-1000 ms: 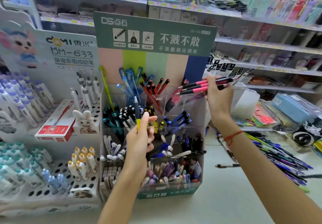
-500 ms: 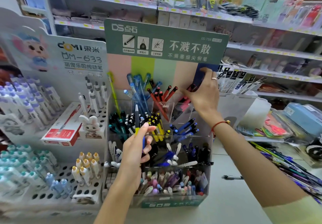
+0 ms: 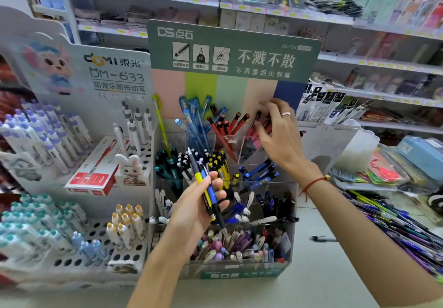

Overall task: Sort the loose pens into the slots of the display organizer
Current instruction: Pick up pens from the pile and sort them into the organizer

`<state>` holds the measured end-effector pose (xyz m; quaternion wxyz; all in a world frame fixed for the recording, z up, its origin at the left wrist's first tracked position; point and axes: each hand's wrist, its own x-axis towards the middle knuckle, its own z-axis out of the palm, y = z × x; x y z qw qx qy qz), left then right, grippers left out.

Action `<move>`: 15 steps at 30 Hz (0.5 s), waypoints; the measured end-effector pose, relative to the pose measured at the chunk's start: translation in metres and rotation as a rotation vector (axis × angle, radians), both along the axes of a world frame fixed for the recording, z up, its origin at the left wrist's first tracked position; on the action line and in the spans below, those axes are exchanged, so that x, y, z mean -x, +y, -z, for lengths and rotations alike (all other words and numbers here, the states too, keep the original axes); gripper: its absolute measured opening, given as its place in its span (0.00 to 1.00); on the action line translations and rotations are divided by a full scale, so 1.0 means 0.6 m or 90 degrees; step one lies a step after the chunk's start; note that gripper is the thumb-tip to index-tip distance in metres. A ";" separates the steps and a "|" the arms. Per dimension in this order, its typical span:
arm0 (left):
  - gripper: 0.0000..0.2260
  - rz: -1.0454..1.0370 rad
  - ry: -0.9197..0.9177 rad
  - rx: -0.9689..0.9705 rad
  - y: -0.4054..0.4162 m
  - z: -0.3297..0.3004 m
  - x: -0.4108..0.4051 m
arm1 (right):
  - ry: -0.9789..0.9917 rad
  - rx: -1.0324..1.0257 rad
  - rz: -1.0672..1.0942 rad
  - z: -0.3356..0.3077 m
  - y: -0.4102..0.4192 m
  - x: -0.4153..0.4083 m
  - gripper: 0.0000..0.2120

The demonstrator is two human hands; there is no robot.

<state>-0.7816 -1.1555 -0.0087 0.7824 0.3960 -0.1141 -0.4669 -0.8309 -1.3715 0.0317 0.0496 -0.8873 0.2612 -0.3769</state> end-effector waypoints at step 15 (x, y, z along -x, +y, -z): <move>0.10 0.122 -0.413 -0.189 0.004 0.012 0.025 | -0.058 -0.517 -0.195 0.065 0.186 0.099 0.05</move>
